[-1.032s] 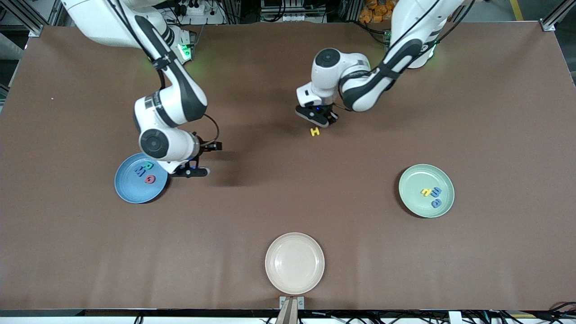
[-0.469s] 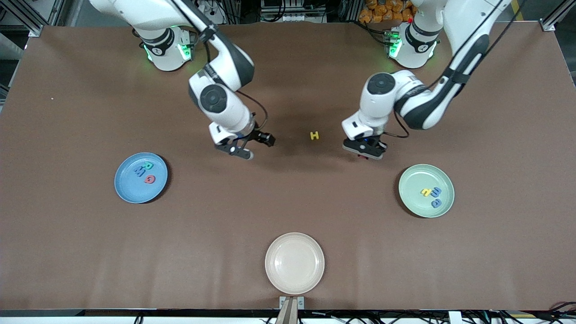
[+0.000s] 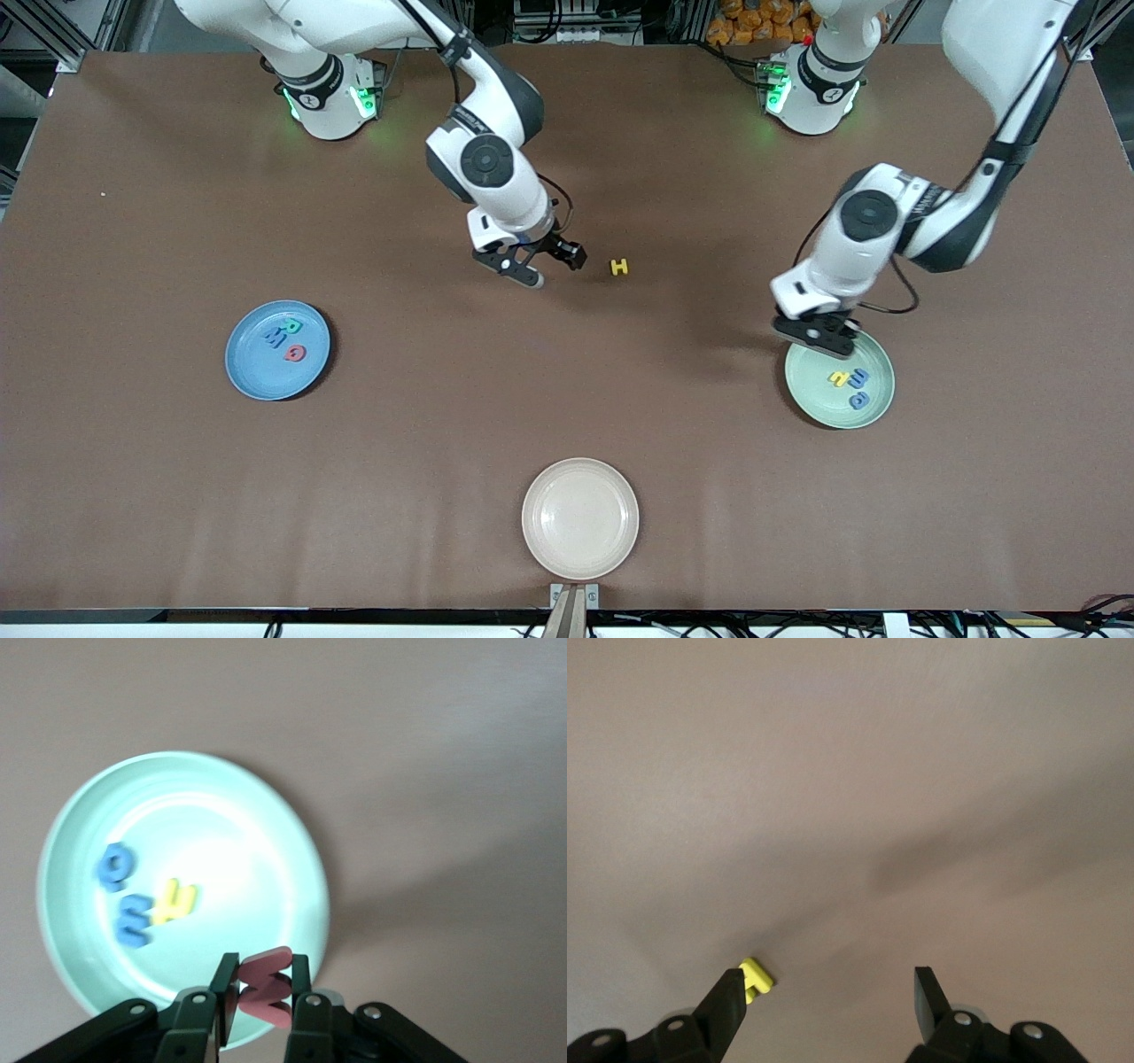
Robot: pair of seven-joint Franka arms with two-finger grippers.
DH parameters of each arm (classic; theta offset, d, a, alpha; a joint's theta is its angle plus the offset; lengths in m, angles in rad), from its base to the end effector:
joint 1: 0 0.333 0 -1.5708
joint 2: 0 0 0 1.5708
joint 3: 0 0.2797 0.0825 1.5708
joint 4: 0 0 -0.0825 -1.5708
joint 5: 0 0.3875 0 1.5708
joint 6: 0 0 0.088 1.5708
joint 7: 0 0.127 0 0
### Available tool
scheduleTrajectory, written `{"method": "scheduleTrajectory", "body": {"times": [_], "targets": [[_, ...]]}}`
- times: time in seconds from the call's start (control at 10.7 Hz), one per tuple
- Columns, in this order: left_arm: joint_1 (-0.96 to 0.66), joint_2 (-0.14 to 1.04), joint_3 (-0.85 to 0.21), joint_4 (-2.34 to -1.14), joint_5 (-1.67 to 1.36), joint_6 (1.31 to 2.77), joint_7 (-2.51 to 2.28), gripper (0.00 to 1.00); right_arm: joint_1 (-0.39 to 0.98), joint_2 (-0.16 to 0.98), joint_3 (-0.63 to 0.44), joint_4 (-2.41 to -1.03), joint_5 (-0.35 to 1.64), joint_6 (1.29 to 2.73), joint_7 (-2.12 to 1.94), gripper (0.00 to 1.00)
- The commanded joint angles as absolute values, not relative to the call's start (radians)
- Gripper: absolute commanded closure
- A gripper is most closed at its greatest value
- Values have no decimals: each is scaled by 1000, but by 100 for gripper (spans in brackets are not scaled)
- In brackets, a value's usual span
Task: Sort uppercase to blue plate, lowercase to green plate
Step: 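Carry the pink m to the green plate while the right gripper reaches yellow H, then open the left gripper to drop the pink m on the green plate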
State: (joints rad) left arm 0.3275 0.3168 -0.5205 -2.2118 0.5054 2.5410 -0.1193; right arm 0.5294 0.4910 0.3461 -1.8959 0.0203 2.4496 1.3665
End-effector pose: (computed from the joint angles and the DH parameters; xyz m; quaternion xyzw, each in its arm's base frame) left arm 0.5395 -0.1147 0.2011 -0.9709 0.2252 -0.0507 0.0643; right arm 0.4064 0.4809 0.2111 -0.9577 0.2709 0.0581 0.0777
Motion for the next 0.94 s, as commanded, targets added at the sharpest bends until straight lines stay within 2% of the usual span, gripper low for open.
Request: {"method": "scheduleTrajectory", "body": {"times": [0.0, 0.09, 0.19, 0.28, 0.38, 0.84], "targets": [[305, 293, -433, -2188, 324, 2519, 26, 100, 583, 609, 344, -1758, -133, 2433, 1608, 15], [296, 302, -407, -2181, 283, 2519, 26, 100, 592, 636, 344, -1725, -173, 2431, 1677, 15], [285, 313, -382, -2169, 270, 2519, 28, 92, 610, 659, 344, -1700, -189, 2431, 1715, 15], [273, 313, -364, -2163, 278, 2519, 31, 60, 611, 676, 344, -1680, -192, 2422, 1727, 15], [272, 307, -347, -2151, 281, 2519, 32, 1, 620, 692, 342, -1654, -195, 2407, 1733, 15], [236, 298, -259, -2071, 267, 2511, 11, 0, 707, 774, 310, -1576, -249, 2404, 1854, 15]]}}
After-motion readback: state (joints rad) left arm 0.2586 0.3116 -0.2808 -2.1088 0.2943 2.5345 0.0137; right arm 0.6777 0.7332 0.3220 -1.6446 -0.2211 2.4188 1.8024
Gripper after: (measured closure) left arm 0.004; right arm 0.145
